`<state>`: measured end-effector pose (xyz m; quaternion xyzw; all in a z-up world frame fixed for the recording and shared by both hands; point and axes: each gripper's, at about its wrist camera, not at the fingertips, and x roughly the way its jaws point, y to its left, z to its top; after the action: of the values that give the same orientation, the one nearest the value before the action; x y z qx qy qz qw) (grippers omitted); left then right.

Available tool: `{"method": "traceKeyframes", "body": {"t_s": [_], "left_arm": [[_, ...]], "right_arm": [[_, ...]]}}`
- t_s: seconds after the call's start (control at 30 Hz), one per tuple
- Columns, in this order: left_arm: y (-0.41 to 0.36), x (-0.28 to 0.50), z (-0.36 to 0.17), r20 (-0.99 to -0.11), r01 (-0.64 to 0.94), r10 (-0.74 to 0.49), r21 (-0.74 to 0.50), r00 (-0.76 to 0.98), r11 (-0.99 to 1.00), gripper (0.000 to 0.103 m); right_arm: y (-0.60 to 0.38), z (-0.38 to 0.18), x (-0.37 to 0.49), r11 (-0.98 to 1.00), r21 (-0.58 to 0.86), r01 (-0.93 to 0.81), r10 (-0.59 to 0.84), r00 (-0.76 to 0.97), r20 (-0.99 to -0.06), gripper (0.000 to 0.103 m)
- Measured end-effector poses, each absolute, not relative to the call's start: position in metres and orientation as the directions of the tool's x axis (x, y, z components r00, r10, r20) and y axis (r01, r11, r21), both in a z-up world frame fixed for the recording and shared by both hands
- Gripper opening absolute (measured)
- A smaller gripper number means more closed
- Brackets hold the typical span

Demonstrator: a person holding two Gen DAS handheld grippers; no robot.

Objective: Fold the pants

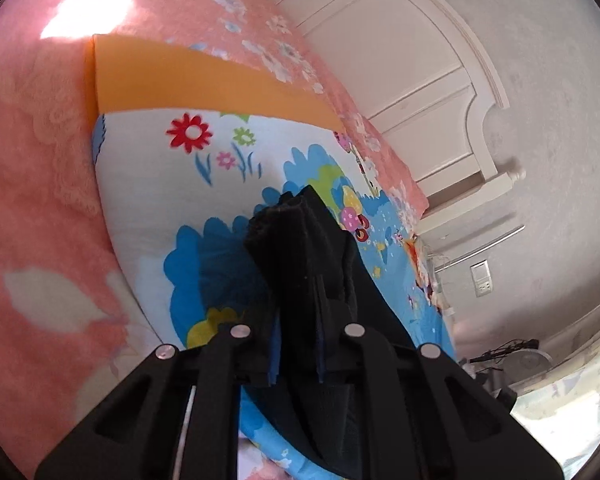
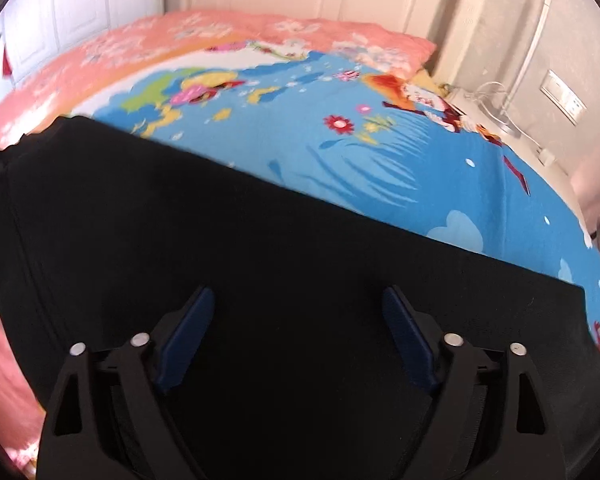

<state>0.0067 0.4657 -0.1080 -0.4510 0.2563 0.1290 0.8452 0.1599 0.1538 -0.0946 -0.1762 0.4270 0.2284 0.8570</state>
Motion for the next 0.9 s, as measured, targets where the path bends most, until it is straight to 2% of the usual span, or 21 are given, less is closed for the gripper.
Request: {"method": "traceKeyframes", "body": {"t_s": [0.13, 0.3, 0.4, 0.43, 0.5, 0.6, 0.63, 0.7, 0.73, 0.77, 0.9], "left_arm": [[0.423, 0.018, -0.053, -0.591, -0.449, 0.089, -0.496, 0.802, 0.743, 0.013], [0.348, 0.041, 0.004, -0.59, -0.4, 0.232, -0.17, 0.774, 0.9, 0.013], [0.274, 0.059, 0.021, -0.549, -0.342, 0.341, 0.105, 0.763, 0.934, 0.012], [0.238, 0.063, 0.02, -0.513, -0.3, 0.371, 0.219, 0.774, 0.928, 0.012], [0.18, 0.067, 0.01, -0.463, -0.218, 0.38, 0.364, 0.801, 0.905, 0.012], [0.069, 0.064, -0.057, -0.385, -0.018, 0.34, 0.639, 0.858, 0.769, 0.013], [0.047, 0.063, -0.084, -0.387, 0.04, 0.337, 0.705, 0.858, 0.708, 0.013], [0.016, 0.058, -0.137, -0.425, 0.161, 0.315, 0.775, 0.848, 0.612, 0.013], [0.011, 0.056, -0.149, -0.412, 0.16, 0.327, 0.795, 0.851, 0.585, 0.013], [0.008, 0.053, -0.153, -0.37, 0.123, 0.347, 0.817, 0.862, 0.564, 0.013], [0.017, 0.054, -0.138, -0.391, 0.097, 0.335, 0.762, 0.857, 0.64, 0.012]], "right_arm": [[0.141, -0.083, 0.162, 0.844, -0.05, -0.534, 0.283, 0.522, -0.804, 0.085], [0.052, -0.058, 0.153, 0.9, 0.232, -0.368, 0.405, 0.512, -0.758, 0.085], [-0.004, -0.049, 0.159, 0.858, 0.42, -0.295, 0.513, 0.455, -0.728, 0.085], [-0.02, -0.046, 0.162, 0.84, 0.467, -0.275, 0.542, 0.451, -0.71, 0.086], [-0.049, -0.041, 0.168, 0.779, 0.581, -0.235, 0.62, 0.424, -0.66, 0.087], [-0.077, -0.044, 0.179, 0.656, 0.736, -0.167, 0.736, 0.355, -0.576, 0.087], [-0.08, -0.045, 0.18, 0.639, 0.754, -0.153, 0.75, 0.342, -0.566, 0.087], [-0.08, -0.047, 0.18, 0.63, 0.762, -0.149, 0.762, 0.311, -0.569, 0.087], [-0.079, -0.048, 0.178, 0.625, 0.766, -0.15, 0.768, 0.292, -0.57, 0.087], [-0.076, -0.05, 0.177, 0.614, 0.775, -0.15, 0.781, 0.263, -0.567, 0.087], [-0.067, -0.05, 0.175, 0.623, 0.765, -0.165, 0.779, 0.222, -0.586, 0.087]]}}
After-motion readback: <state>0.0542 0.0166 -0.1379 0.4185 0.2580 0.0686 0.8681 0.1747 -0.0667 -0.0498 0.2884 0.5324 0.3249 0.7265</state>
